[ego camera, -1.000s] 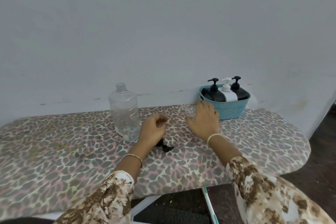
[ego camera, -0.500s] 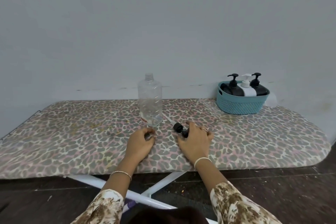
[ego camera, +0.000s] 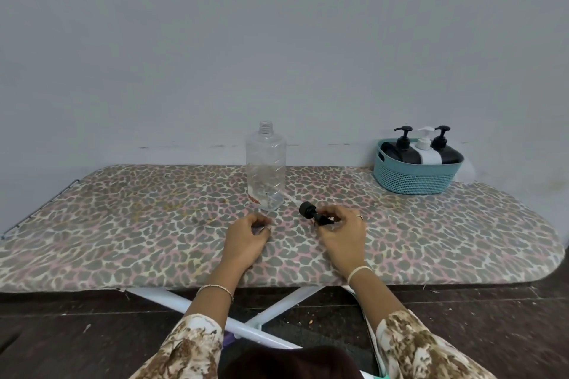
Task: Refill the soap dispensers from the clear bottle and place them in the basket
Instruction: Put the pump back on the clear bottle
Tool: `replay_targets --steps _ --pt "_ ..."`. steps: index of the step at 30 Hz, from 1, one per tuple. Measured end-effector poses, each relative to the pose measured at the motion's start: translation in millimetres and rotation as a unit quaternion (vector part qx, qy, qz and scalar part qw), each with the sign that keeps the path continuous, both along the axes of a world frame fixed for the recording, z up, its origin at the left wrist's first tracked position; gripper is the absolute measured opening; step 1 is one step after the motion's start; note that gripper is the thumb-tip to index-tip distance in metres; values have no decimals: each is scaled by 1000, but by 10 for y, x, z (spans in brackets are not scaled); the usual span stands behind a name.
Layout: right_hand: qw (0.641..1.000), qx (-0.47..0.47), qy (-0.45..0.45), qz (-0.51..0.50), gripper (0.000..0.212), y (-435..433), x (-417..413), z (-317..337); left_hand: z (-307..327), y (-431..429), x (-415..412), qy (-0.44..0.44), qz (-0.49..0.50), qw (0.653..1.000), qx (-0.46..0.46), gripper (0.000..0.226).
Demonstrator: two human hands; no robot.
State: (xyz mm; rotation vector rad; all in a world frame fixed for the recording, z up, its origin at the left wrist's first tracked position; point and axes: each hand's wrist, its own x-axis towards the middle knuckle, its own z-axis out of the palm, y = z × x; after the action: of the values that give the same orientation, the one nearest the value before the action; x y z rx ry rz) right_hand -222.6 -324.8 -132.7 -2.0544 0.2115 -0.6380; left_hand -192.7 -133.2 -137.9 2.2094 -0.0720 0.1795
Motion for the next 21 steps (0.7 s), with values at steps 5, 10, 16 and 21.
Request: replay_targets --steps 5,10,16,21 --pt "998 44 -44 28 23 48 34 116 -11 3 3 1 -2 1000 -13 20" --pt "986 119 -86 78 23 143 68 320 -22 4 11 10 -4 999 -40 17" --pt "968 207 -116 77 14 148 209 669 -6 4 20 45 1 995 -93 12" --pt "966 175 -191 25 12 24 360 1093 15 0 43 52 11 994 -99 13"
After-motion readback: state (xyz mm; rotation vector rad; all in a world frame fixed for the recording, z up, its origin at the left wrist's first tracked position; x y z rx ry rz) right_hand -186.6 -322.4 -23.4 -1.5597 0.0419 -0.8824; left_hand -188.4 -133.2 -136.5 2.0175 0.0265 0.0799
